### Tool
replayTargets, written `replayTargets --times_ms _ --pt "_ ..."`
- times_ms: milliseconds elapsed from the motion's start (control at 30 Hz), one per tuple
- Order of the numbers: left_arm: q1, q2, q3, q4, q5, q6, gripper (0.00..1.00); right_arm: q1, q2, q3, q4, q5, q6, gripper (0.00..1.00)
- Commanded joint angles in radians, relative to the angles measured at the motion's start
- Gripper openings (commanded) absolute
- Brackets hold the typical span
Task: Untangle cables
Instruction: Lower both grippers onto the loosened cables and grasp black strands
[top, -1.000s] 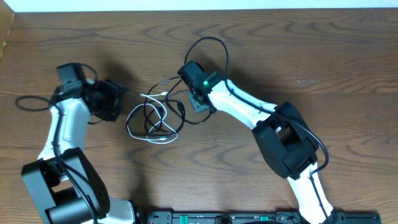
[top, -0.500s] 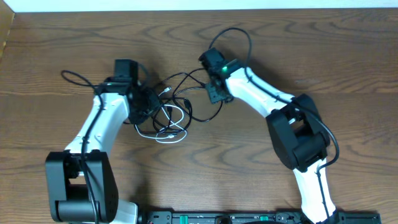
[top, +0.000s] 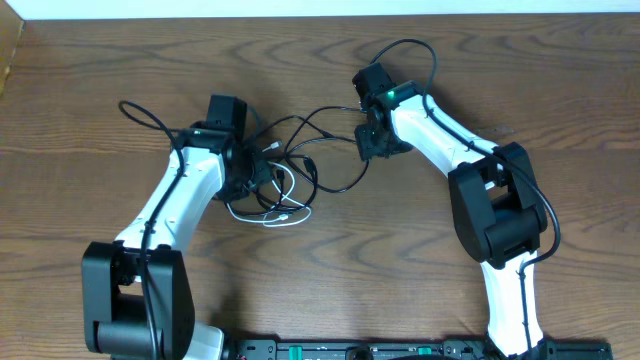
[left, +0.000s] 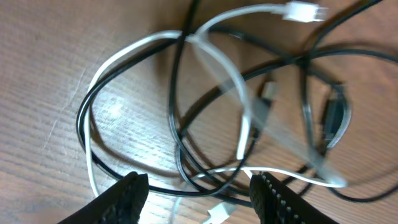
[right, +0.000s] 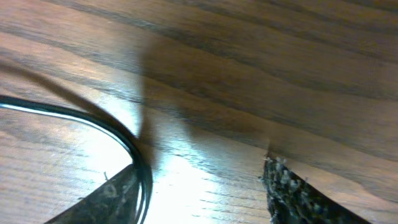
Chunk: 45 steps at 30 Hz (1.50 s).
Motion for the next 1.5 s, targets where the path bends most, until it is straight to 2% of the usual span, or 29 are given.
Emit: replayTargets --times_ms 0,167,233,433,600,867,933,967,1033,1067,1200,1367,1467 --pt "-0.036 -0.045 0.062 -0.028 -0.015 0.014 0.57 -0.006 0.041 -0.028 -0.003 -0.151 -0.028 0.56" --pt "-0.126 -0.045 0.059 -0.055 -0.009 0.015 0.57 -0.004 0.041 -0.028 -0.007 -0.182 -0.027 0.49" --pt "-0.171 -0.034 0.056 -0.055 -0.009 0.015 0.53 -0.001 0.041 -0.028 -0.01 -0.182 -0.027 0.46" --pt "-0.27 0.035 0.056 0.013 -0.009 0.013 0.5 0.003 0.041 -0.028 -0.017 -0.182 -0.027 0.42" --pt "-0.315 0.116 0.056 0.085 -0.01 0.013 0.48 0.003 0.041 -0.028 -0.019 -0.182 -0.027 0.38" --pt "-0.323 0.227 0.056 0.143 -0.01 -0.017 0.46 0.005 0.041 -0.029 -0.019 -0.181 -0.027 0.37" --pt "-0.323 0.251 0.056 0.153 -0.014 -0.017 0.42 0.005 0.041 -0.029 -0.019 -0.181 -0.027 0.37" --pt "-0.323 0.26 0.056 0.157 -0.013 -0.017 0.36 0.005 0.041 -0.029 -0.019 -0.181 -0.027 0.37" --pt "-0.323 0.272 0.056 0.16 -0.013 -0.017 0.2 0.005 0.041 -0.029 -0.019 -0.181 -0.027 0.37" --pt "-0.323 0.273 0.056 0.159 -0.013 -0.016 0.08 0.005 0.041 -0.029 -0.019 -0.181 -0.027 0.36" --pt "-0.314 0.239 0.056 0.148 -0.013 0.002 0.08 0.005 0.041 -0.032 -0.019 -0.177 -0.027 0.34" --pt "-0.282 0.13 0.056 0.103 -0.012 0.04 0.07 0.004 0.041 -0.051 0.0 -0.177 -0.027 0.25" --pt "-0.259 0.052 0.056 0.08 -0.013 0.041 0.08 0.004 0.041 -0.058 0.007 -0.178 -0.027 0.24"
